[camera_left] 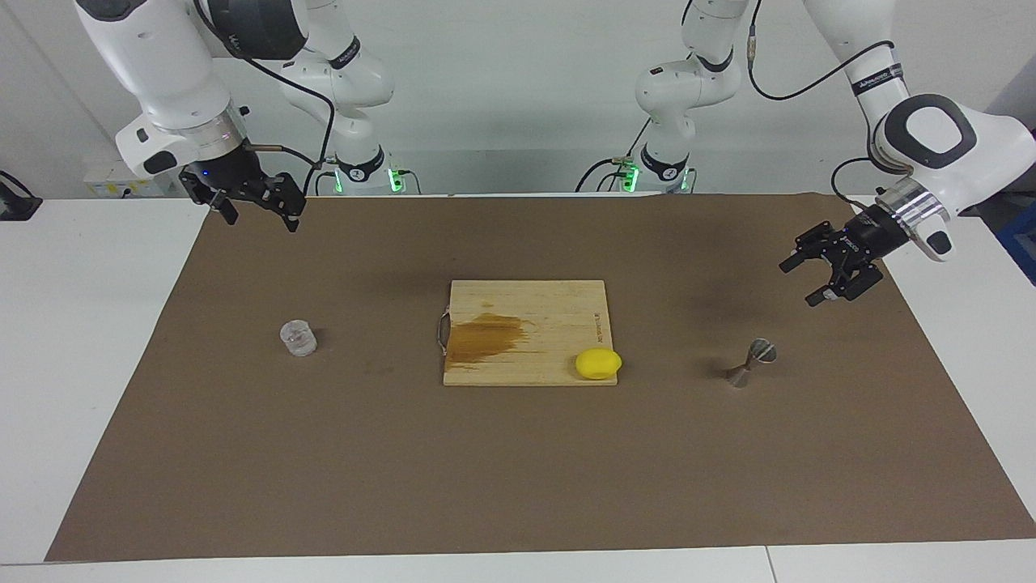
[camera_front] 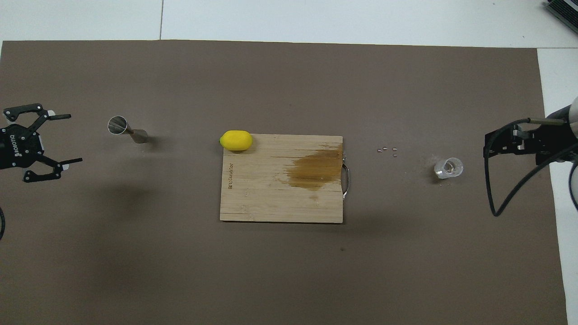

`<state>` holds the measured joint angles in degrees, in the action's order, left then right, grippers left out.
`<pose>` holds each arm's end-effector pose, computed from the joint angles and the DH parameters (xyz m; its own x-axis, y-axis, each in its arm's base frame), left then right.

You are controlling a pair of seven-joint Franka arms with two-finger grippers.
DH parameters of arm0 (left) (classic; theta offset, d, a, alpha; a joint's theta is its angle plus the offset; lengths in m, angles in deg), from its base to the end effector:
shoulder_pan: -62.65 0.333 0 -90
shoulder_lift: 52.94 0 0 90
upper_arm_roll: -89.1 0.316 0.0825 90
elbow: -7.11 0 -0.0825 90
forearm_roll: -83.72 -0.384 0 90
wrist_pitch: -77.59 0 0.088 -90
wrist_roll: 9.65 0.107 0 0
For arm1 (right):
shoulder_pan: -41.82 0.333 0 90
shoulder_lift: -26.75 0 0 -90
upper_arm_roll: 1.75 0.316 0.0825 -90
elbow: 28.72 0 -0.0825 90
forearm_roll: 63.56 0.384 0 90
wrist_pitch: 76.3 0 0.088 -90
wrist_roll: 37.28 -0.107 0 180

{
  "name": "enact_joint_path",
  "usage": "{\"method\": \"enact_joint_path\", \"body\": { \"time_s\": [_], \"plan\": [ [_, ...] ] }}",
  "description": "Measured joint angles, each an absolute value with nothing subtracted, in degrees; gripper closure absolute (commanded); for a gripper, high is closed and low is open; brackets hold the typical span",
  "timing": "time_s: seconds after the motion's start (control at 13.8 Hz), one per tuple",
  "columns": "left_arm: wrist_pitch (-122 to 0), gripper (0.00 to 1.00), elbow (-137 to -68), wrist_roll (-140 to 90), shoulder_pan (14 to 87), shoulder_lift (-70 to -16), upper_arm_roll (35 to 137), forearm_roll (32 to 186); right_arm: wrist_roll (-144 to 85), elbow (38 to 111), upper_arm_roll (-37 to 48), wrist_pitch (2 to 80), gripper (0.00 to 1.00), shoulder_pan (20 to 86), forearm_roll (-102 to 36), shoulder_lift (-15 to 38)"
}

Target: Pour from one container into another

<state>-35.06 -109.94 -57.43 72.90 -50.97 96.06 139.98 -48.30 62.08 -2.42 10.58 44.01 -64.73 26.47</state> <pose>0.5498 0.1133 0.4409 0.1132 0.6940 -0.7110 0.9438 0.1485 0.2953 0.5493 0.0123 0.6107 0.9838 -0.1662 -0.0680 -0.1642 -0.9858 0.0341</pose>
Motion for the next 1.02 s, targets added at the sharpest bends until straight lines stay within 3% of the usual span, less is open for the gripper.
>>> {"method": "enact_joint_path", "body": {
  "time_s": [0.36, 1.02],
  "plan": [
    [-39.93, 0.0, -117.39, -59.35, 74.96, -52.86, 96.13, 149.65, -48.3, 62.08, -2.42, 10.58, 0.0, 43.97, -64.73, 26.47],
    [-40.0, 0.0, -122.94, -64.19, 76.66, -52.4, 96.06, 164.26, -48.3, 62.08, -2.49, 10.63, 0.03, 43.93, -64.73, 26.47]
  ]
}}
